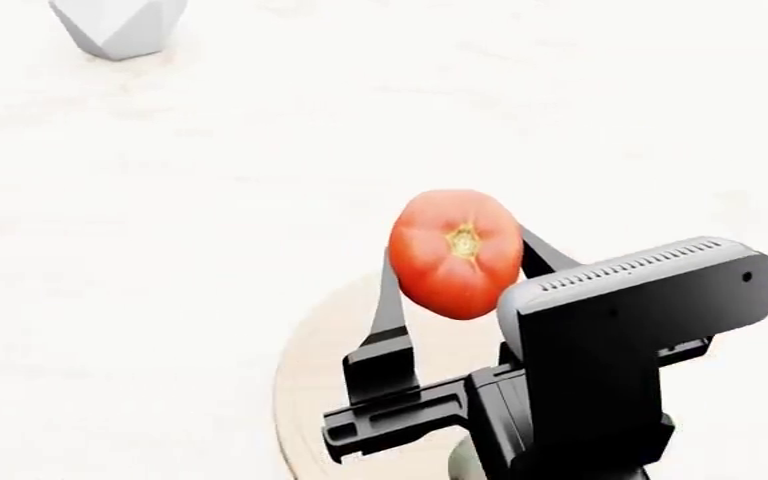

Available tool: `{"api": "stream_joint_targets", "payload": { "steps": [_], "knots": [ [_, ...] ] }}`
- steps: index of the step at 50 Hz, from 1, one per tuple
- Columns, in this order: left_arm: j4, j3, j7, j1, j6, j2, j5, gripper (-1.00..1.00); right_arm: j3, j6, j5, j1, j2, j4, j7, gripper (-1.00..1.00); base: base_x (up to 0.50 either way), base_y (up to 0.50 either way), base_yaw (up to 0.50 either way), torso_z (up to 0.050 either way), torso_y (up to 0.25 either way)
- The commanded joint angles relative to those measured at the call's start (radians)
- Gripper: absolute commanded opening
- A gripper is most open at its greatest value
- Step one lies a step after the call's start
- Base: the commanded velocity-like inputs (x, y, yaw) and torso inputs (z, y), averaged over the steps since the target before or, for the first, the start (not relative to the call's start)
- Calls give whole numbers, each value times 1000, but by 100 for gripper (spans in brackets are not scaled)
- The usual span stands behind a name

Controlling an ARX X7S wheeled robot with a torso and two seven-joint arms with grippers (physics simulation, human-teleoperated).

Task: Place the avocado, onion, tomato and bell pepper on the cutting board.

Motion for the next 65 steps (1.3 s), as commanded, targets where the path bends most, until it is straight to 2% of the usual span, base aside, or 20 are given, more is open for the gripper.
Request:
{"api": "stream_joint_targets", "payload": {
  "steps": [1,9,13,16,20,23,33,42,49,65],
  "knots": [
    [-6,24,-19,-33,6,12,-19,-100,27,65,32,65,6,-15,-30,-100,1,-500,0,0,0],
    [-9,33,-26,-48,2,15,-24,-100,57,138,143,170,18,-3,-105,-100,1,-500,0,0,0],
    [-9,35,-29,-51,2,16,-24,-100,90,157,298,235,18,41,-223,-100,0,0,0,0,0],
    [-6,37,-35,-56,0,16,-29,-100,109,230,424,318,-1,109,-314,-100,0,0,0,0,0],
    [-5,43,-37,-63,-1,19,-27,-100,118,355,556,434,-70,265,-410,-100,0,0,0,0,0],
    [-5,44,-38,-63,1,20,-26,-100,106,435,584,494,-134,366,-463,-100,0,0,0,0,0],
    [9,36,-52,-58,4,9,-42,-100,3,599,510,556,-345,731,-662,-100,0,0,0,0,0],
    [21,27,-66,-43,9,-3,-55,-100,-94,648,424,502,-479,1011,-831,-100,0,0,0,0,0],
    [42,16,-89,-27,13,-17,-76,-100,-163,698,382,460,-542,1120,-913,-100,0,0,0,0,0],
    [68,5,-123,5,27,-39,-93,-100,-188,676,364,373,-576,1121,-946,-100,0,0,0,1,1]
  ]
}}
